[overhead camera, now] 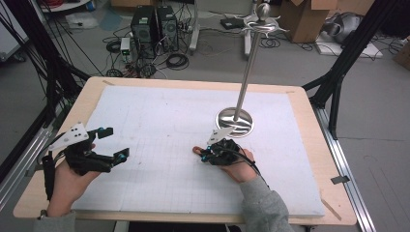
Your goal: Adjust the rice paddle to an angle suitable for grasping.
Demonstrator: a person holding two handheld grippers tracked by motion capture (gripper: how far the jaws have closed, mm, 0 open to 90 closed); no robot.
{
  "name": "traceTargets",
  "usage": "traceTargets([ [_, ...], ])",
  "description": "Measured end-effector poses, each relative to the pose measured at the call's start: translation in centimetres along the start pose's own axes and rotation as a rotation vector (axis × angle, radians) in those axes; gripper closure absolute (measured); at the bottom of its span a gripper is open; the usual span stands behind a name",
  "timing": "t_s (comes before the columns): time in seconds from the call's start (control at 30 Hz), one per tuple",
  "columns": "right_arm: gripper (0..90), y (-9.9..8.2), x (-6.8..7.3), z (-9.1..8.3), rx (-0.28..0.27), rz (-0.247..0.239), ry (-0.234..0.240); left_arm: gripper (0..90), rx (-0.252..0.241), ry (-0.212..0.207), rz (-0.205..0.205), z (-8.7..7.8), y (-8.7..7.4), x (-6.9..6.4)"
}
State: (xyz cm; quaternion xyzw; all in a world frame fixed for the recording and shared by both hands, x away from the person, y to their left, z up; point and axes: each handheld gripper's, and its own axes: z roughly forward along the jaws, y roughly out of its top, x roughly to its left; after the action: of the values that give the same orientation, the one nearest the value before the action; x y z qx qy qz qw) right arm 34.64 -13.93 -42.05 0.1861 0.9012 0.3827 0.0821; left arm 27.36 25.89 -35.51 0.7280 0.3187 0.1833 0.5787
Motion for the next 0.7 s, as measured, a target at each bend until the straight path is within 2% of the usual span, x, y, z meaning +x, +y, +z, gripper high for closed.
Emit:
traceTargets([
  [0.03, 77.4, 0.0, 0.0, 0.0, 0.000, 0.000, 0.000, 1.8, -0.002, 0.001, -0.001, 0.0, 0.0, 0.0],
  [0.07, 72.4, 0.0, 0.0, -0.3, 0.005, -0.008, -0.009, 1.8, -0.004, 0.001, 0.000, 0.1, 0.0, 0.0],
  [0.13, 70.1, 0.0, -0.1, -0.5, 0.006, -0.008, -0.012, 1.8, -0.005, 0.002, 0.005, 0.1, 0.0, 0.0],
  [0.17, 65.2, 0.0, -0.2, -0.7, 0.005, 0.004, -0.028, 1.8, -0.007, 0.001, 0.003, 0.1, 0.1, 0.0],
  [0.2, 65.2, 0.0, -0.2, -0.7, 0.005, 0.004, -0.028, 1.8, -0.007, 0.001, 0.003, 0.1, 0.1, 0.0],
  [0.23, 58.6, -0.1, -0.5, -0.9, 0.014, 0.013, -0.032, 1.8, -0.007, -0.001, 0.003, 0.2, 0.1, 0.0],
  [0.27, 58.6, -0.1, -0.5, -0.9, 0.014, 0.013, -0.032, 1.8, -0.006, 0.000, 0.003, 0.2, 0.1, 0.0],
  [0.3, 55.9, -0.2, -0.6, -1.0, 0.015, 0.014, -0.038, 1.8, -0.003, -0.003, 0.003, 0.2, 0.1, 0.1],
  [0.33, 49.1, -0.3, -0.7, -1.2, 0.025, 0.021, -0.042, 1.8, 0.001, -0.004, 0.002, 0.3, 0.0, 0.2],
  [0.4, 45.8, -0.3, -0.7, -1.2, 0.033, 0.026, -0.046, 1.8, 0.001, -0.003, -0.001, 0.4, 0.0, 0.2],
  [0.47, 33.3, -0.2, -0.8, -1.6, 0.041, 0.031, -0.082, 1.8, 0.003, -0.006, -0.004, 0.5, -0.1, 0.2],
  [0.53, 24.8, -0.2, -0.9, -1.9, 0.034, 0.060, -0.119, 1.8, 0.004, -0.007, -0.001, 0.5, 0.0, 0.2],
  [0.57, 24.8, -0.2, -0.9, -1.9, 0.034, 0.060, -0.119, 1.8, 0.004, -0.007, -0.001, 0.5, 0.0, 0.2],
  [0.63, 17.8, -0.2, -1.0, -2.2, 0.022, 0.073, -0.140, 1.7, 0.001, -0.009, 0.000, 0.6, 0.0, 0.2],
  [0.7, 14.0, -0.2, -1.1, -2.5, 0.029, 0.074, -0.133, 1.8, -0.002, -0.008, -0.002, 0.6, 0.0, 0.2],
])
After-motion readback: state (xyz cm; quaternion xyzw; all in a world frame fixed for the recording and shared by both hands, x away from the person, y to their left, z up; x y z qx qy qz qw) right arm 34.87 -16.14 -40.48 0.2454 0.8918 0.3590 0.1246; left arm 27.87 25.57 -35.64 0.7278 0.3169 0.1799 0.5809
